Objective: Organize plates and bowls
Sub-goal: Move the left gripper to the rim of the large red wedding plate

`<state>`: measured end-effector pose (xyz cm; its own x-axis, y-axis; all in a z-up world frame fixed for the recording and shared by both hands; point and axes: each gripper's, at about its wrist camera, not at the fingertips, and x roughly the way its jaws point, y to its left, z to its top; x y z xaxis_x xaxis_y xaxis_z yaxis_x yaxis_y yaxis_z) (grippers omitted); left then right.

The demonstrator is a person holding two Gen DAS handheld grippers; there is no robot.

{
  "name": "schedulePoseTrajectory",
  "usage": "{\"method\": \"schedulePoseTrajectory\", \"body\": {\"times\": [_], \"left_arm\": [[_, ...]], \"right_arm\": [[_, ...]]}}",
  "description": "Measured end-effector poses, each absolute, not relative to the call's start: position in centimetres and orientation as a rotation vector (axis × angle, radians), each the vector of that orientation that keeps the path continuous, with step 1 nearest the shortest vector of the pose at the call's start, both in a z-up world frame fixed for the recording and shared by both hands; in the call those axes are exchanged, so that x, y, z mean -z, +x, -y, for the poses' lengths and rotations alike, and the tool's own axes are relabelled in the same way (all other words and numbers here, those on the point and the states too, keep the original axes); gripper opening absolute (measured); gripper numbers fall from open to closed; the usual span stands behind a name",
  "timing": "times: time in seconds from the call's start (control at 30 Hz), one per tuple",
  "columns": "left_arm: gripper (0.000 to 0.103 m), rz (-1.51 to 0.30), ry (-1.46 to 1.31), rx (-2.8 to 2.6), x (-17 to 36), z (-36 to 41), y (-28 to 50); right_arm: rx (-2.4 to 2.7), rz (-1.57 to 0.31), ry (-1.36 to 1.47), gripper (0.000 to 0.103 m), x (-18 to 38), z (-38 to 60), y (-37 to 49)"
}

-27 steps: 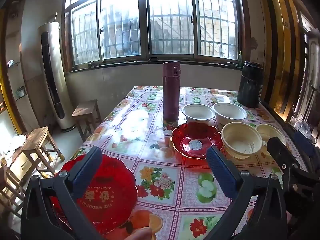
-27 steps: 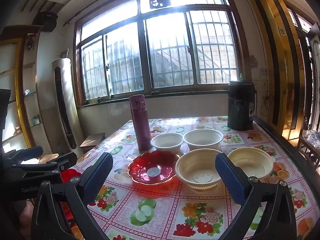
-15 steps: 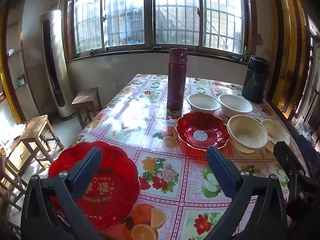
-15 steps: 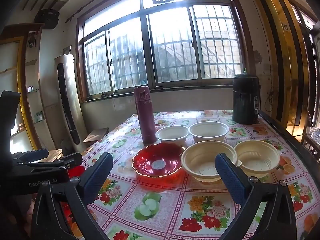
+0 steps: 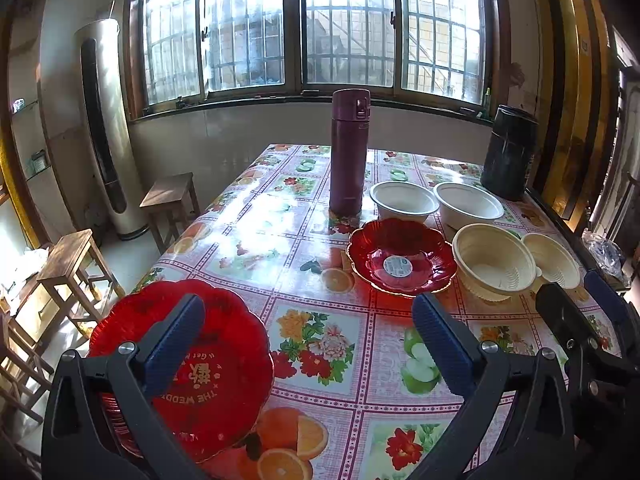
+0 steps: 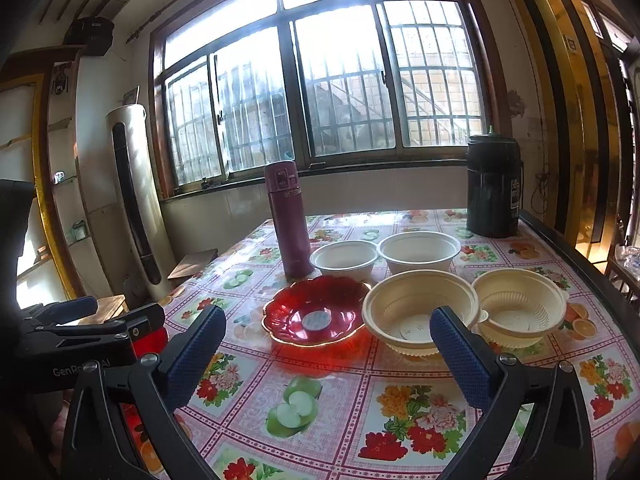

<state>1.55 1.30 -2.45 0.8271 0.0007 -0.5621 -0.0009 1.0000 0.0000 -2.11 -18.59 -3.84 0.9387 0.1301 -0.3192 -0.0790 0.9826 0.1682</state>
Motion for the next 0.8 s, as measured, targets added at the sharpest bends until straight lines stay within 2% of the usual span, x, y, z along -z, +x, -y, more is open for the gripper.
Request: {"method": "schedulePoseTrajectory", "body": {"times": [0.8], "left_arm": [[0.103, -0.616, -0.037, -0.103, 3.2, -6.2, 2.0]], "right_arm": [[-0.186, -0.368, 0.111, 0.103, 3.6, 14.5, -0.5]]}}
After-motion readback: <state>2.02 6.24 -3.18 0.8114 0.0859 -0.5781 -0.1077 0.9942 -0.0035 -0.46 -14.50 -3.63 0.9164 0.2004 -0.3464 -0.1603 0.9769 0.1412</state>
